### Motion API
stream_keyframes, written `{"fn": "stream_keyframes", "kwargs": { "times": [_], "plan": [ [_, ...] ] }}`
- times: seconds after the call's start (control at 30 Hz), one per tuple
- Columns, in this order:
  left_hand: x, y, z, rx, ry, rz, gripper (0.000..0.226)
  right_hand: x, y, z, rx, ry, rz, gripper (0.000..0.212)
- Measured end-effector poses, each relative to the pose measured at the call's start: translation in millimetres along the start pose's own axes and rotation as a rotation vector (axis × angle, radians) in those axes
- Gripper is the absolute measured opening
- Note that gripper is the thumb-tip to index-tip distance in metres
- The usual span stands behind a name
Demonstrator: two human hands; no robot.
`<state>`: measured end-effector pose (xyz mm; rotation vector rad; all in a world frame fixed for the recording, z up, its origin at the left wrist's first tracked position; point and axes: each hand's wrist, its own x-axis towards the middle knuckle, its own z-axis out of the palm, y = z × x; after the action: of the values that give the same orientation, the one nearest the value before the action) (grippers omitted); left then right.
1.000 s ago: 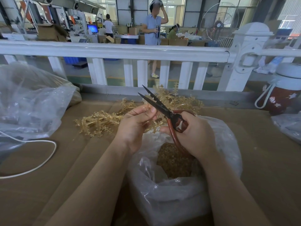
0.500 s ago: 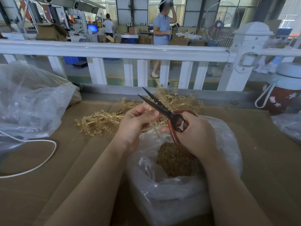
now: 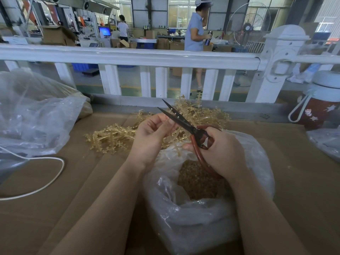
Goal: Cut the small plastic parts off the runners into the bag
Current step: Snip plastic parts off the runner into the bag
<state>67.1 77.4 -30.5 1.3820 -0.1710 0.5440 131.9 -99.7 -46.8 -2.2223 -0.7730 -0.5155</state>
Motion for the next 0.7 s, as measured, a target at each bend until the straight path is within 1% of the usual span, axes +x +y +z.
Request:
{"fn": "stream_keyframes", "kwargs": {
  "times": [0.1, 0.37, 0.43, 0.5, 0.53, 0.63, 0.7],
  "plan": [
    [0.4, -1.2, -1.7, 0.015, -0.022, 0.014, 0.014, 0.6, -0.1, 0.2, 0.001, -0.004, 0.007, 0.061],
    [0.8, -3.1, -1.3, -0.008, -0.001, 0.025, 0.017, 1.0, -0.3, 0.5, 0.011, -0.008, 0.024, 0.061],
    [1.3, -3.4, -0.9, -0.017, 0.025, 0.039, 0.013, 0.9, -0.7, 0.6, 0.015, -0.003, 0.026, 0.063],
    [1.9, -3.5, -1.5, -0.027, 0.049, 0.053, 0.004, 0.6, -0.9, 0.8, 0.009, -0.001, 0.030, 0.067],
    [1.7, -3.1, -1.7, -0.022, 0.059, 0.056, 0.005, 0.5, -1.0, 0.8, 0.003, -0.003, 0.031, 0.069],
    [1.0, -1.8, -1.3, -0.004, 0.084, 0.059, 0.016, 0.5, -1.3, -0.1, -0.016, -0.012, 0.032, 0.073],
    [0.7, -1.9, -0.6, 0.001, 0.094, 0.059, 0.015, 0.9, -2.0, -0.7, -0.022, -0.022, 0.038, 0.075]
  ]
}}
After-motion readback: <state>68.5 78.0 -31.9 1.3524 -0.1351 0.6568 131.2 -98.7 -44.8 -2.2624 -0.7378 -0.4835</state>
